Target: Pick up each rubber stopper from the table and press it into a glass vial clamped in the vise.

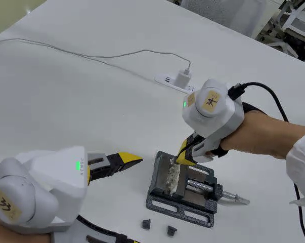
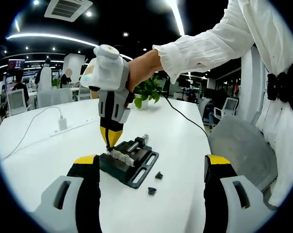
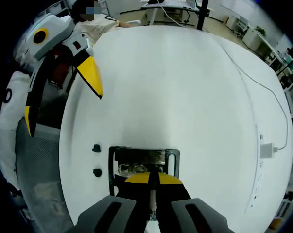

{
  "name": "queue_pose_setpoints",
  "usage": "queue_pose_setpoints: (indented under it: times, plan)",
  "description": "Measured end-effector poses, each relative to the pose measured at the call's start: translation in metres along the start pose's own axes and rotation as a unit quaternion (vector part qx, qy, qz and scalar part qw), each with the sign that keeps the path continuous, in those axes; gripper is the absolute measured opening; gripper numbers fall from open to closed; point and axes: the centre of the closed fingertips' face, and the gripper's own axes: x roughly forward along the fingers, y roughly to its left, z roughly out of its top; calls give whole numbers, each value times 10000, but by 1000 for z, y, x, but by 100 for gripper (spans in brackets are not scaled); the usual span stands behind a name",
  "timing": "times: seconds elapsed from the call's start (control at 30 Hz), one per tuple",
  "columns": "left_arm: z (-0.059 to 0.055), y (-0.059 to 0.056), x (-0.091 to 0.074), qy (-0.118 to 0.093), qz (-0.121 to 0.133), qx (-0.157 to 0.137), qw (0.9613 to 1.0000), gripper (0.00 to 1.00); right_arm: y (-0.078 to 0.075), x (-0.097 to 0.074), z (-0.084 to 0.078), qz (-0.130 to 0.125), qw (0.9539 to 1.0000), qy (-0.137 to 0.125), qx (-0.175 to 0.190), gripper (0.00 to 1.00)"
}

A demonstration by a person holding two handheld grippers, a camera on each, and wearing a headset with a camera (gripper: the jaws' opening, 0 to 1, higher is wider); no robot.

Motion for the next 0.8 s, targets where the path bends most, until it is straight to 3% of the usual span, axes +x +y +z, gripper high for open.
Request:
queue_pose_setpoints:
  times: [0.4,0.6,0.8]
  plan:
    - [1,1,1,-10,-5,1,10000,88,-2,1,0,8,10000,61,-42,0]
    - [2,-1,3,12,-14,18,10000,88,-2,2,1,-4,9995,270,-173,0]
    - [4,-3,2,35,-17,50,10000,88,0,0,0,-41,9998,182,-116,0]
